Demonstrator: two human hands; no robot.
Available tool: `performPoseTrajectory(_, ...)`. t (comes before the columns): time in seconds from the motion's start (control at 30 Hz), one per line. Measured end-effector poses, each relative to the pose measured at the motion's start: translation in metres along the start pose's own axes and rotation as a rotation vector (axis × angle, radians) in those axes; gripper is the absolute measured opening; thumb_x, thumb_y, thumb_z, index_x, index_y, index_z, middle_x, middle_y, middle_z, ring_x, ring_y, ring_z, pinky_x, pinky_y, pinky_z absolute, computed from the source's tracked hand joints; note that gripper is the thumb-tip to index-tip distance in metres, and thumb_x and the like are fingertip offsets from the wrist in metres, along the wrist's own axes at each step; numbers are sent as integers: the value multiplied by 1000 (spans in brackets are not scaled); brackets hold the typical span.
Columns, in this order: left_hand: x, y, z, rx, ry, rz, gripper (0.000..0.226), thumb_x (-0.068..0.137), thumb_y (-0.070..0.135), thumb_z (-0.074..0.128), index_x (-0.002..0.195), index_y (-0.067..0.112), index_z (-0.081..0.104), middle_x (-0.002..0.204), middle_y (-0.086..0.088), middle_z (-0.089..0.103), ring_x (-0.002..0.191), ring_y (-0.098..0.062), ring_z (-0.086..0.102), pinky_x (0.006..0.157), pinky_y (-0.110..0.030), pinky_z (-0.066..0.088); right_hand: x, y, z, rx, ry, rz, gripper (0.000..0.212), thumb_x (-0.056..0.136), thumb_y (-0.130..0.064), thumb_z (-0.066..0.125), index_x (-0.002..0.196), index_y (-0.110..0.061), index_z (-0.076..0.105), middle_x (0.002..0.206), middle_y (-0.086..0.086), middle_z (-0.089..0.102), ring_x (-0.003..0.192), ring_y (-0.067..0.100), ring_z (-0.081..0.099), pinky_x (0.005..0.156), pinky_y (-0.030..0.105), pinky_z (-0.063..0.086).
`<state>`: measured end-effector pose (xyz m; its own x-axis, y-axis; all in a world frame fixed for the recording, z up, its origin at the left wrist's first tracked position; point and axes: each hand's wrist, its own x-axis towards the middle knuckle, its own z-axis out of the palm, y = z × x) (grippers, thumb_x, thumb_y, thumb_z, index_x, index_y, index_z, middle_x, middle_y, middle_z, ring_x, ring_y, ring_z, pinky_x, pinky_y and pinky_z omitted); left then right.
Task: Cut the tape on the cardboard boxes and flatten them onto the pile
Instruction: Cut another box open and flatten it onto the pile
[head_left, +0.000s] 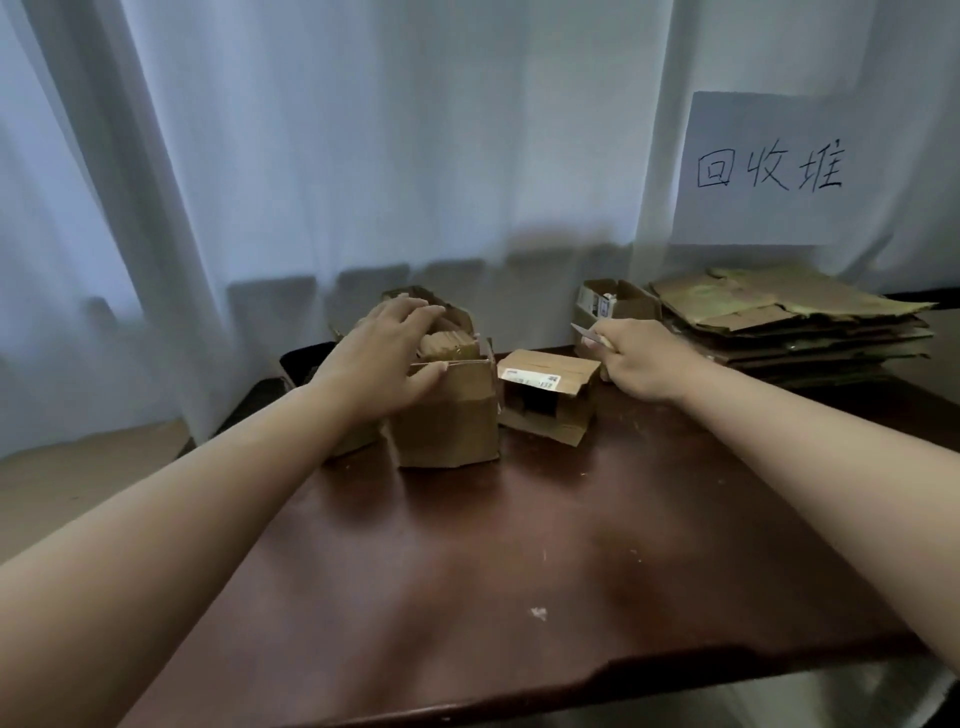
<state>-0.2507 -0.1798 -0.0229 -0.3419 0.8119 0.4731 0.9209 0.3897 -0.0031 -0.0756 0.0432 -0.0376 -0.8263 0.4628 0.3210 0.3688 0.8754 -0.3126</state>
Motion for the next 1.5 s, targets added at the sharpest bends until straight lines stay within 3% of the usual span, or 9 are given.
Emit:
performPoseTrajectory(0.2, -15, 7, 27, -12, 6, 33, 70, 87, 39, 66, 145, 14, 37, 140, -9, 48, 130, -28, 42, 109, -39, 32, 7, -25, 30, 51, -35, 9, 26, 101, -29, 40, 109, -12, 59, 105, 12, 63, 99, 32, 55, 83, 39, 46)
performPoseTrajectory(0.4, -32, 7, 50, 83, -40, 60, 56, 86, 33, 65, 137, 21, 46, 122, -1, 59, 116, -23, 52, 90, -33, 43, 5, -30, 42, 101, -56, 4, 29, 101, -30, 39, 95, -8, 56, 86, 7, 59, 90, 33, 60, 82, 41, 46)
performPoseTrajectory(0.6, -22, -2, 45, 54, 143, 28, 54, 82, 35, 69, 131, 16, 55, 127, -9, 53, 120, -31, 46, 98, -46, 45, 8, -35, 45, 189, -19, -11, 34, 102, -28, 37, 70, -17, 40, 80, 9, 56, 86, 33, 62, 74, 38, 42)
performPoseTrajectory(0.73, 9, -14, 34, -26, 177, -77, 40, 94, 24, 53, 134, 17, 53, 131, -8, 51, 124, -28, 42, 99, -40, 42, 15, -41, 49, 247, -25, -31, 24, 102, -29, 38, 106, -13, 57, 98, 9, 62, 90, 32, 62, 84, 45, 48)
performPoseTrajectory(0.97, 71, -62, 26, 281, -279, -113, 83, 83, 1, 59, 151, 32, 22, 157, -7, 18, 146, -31, 10, 111, -51, 33, 33, -55, 60, 301, -32, -124, 37, 103, -28, 37, 139, -22, 42, 131, 5, 58, 119, 25, 52, 92, 29, 37)
performPoseTrajectory(1.07, 83, -68, 38, 359, -382, -60, 55, 87, 16, 63, 138, 29, 45, 157, -3, 21, 149, -28, 3, 113, -53, 28, 39, -52, 68, 347, -37, -125, 34, 103, -29, 37, 136, -26, 45, 118, 1, 64, 110, 22, 56, 91, 33, 41)
performPoseTrajectory(1.2, 81, -70, 49, 320, -218, -27, 17, 90, 3, 55, 96, 17, 62, 116, -5, 62, 126, -25, 46, 90, -42, 48, 43, -48, 73, 378, -36, -113, 34, 103, -29, 38, 136, -28, 46, 82, -17, 54, 73, 6, 51, 79, 28, 40)
performPoseTrajectory(1.37, 79, -65, 30, 211, 60, -32, 20, 87, -10, 48, 92, 9, 55, 96, -15, 63, 91, -33, 61, 69, -36, 40, 37, -44, 73, 347, -59, -110, 45, 103, -33, 37, 147, -30, 32, 134, 2, 56, 114, 26, 57, 97, 33, 41)
performPoseTrajectory(1.5, 77, -50, -6, 233, 316, 30, 16, 88, -8, 51, 85, 8, 50, 74, -8, 47, 68, -25, 43, 59, -33, 28, 30, -46, 56, 307, 30, -74, 47, 102, -33, 36, 148, -27, 27, 139, 6, 52, 112, 29, 58, 99, 42, 42)
